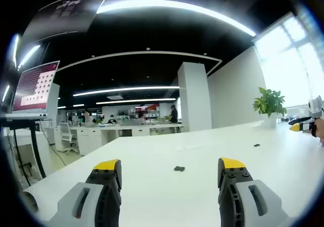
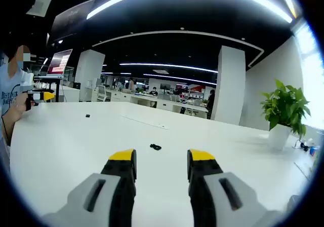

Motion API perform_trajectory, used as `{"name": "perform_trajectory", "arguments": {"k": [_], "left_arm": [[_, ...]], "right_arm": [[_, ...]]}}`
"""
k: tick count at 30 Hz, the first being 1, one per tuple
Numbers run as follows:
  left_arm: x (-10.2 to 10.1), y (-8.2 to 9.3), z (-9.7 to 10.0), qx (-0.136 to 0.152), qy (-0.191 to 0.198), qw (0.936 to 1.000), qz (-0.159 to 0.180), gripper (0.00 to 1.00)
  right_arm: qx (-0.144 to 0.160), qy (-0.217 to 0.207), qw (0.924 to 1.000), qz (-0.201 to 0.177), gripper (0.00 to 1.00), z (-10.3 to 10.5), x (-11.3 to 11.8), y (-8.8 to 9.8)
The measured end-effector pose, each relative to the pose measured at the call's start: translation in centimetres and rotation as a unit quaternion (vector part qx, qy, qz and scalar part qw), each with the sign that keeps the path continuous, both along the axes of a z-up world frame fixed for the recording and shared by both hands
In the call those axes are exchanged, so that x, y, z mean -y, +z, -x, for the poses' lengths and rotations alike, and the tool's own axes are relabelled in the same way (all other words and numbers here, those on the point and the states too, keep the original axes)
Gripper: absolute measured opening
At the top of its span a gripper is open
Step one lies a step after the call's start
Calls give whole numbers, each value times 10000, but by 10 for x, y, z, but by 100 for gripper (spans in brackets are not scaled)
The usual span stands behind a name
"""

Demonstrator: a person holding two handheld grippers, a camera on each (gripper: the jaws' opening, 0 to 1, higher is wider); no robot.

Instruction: Snap the two parts of the plastic buckle together until the buckle closes and remains connected.

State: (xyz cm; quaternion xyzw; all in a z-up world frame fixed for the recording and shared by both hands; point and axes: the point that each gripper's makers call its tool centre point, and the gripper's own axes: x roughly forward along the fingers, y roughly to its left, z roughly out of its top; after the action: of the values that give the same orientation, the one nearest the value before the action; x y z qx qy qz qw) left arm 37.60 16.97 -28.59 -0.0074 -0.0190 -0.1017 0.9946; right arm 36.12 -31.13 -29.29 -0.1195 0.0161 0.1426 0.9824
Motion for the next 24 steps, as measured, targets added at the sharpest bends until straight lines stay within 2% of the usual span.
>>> {"name": "perform_trajectory", "arguments": {"k": [3,6,12,15,22,24], "left_arm": [[-1,2,1,54,18,10000,19,79],[-2,2,1,66,57,10000,21,78],[-1,-3,-2,-85,-24,9999,71,78],[0,-5,-3,-130,-36,9999,-2,78],[-1,-5,-3,-143,-21,9999,-31,77],[3,-6,-3,-192,-123,9997,26,76]], "right_arm": [[-92,-58,9998,153,40,-1,3,-5],[-48,-85,9998,181,40,0,4,-3],[-3,-323,9981,530,36,3,11,-2],[106,-354,9981,499,36,4,12,2],[103,-244,9982,547,35,5,5,2],[124,-190,9983,543,35,5,3,3]]}}
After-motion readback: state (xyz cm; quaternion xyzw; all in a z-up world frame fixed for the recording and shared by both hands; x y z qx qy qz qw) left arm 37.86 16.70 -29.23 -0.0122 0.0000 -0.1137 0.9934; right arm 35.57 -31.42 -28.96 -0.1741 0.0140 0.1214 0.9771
